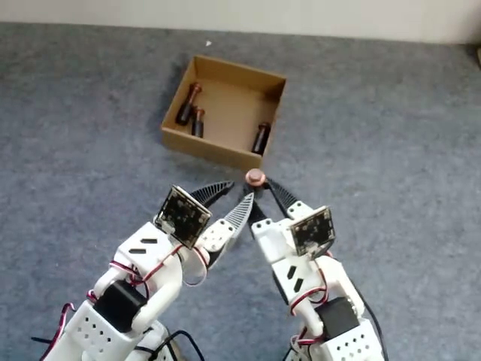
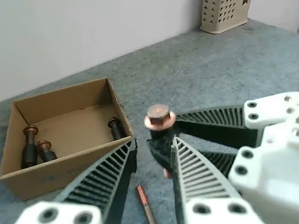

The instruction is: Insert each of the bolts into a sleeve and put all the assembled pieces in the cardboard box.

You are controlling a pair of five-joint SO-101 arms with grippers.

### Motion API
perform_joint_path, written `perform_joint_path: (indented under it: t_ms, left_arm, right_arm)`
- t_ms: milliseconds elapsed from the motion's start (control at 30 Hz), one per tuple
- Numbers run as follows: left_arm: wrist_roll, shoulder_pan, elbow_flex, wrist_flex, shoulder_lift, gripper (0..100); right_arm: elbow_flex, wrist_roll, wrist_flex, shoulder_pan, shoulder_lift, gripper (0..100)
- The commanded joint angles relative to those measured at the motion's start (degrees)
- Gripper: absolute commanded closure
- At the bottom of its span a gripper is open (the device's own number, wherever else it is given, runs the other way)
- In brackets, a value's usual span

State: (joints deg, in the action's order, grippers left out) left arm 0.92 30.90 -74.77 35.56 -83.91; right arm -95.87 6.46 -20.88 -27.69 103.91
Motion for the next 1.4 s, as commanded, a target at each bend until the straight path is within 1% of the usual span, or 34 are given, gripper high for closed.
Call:
perform_joint_path:
  t_ms: [0, 67, 167, 300, 400, 533, 700, 867, 1000, 1100, 1200, 1267, 1367]
  left_arm:
    - [-3.4, -5.1, 3.4, 0.8, 0.0, 86]
    - [-4.5, -8.7, 4.3, 1.5, 0.0, 86]
    - [-4.5, -14.9, 6.0, 5.7, 0.0, 87]
    - [-4.5, -21.3, 5.9, 9.5, 0.0, 99]
    - [-4.5, -26.0, 4.3, 11.3, 0.0, 99]
    - [-4.5, -31.1, -1.2, 11.5, 0.0, 99]
    - [-4.4, -33.0, -8.5, 11.3, 0.0, 99]
    - [-4.5, -33.2, -14.2, 7.2, 0.0, 99]
    - [-4.5, -36.5, -14.6, 6.2, 0.0, 99]
    - [-4.3, -37.8, -14.1, 5.8, 0.0, 99]
    - [-4.3, -37.8, -14.1, 5.8, 0.0, 99]
    - [-4.5, -37.8, -14.1, 5.8, 0.0, 99]
    - [-4.5, -37.8, -14.1, 5.9, 0.0, 99]
  right_arm:
    - [-6.6, 0.1, -0.5, 3.4, 1.3, 99.5]
    - [-6.6, 0.1, -1.5, 4.4, 1.3, 99.5]
    - [-6.6, 0.1, -3.8, 5.4, 1.3, 99.5]
    - [-6.6, 0.1, -7.3, 5.4, 1.3, 99.5]
    - [-6.6, 0.1, -8.9, 5.4, 1.3, 99.5]
    - [-6.6, 0.1, -10.4, 6.3, 1.3, 99.5]
    - [-6.6, 0.1, -12.2, 7.1, 1.3, 99.5]
    - [-5.8, 0.1, -16.8, 7.2, 1.3, 99.5]
    - [4.9, 0.1, -24.3, 6.9, 1.2, 99.5]
    - [13.1, 0.1, -26.3, 6.9, -0.5, 99.5]
    - [19.6, 0.3, -26.1, 6.9, -8.8, 99.5]
    - [24.4, 0.3, -25.3, 6.9, -17.5, 99.5]
    - [33.2, 0.2, -21.4, 6.9, -31.6, 99.5]
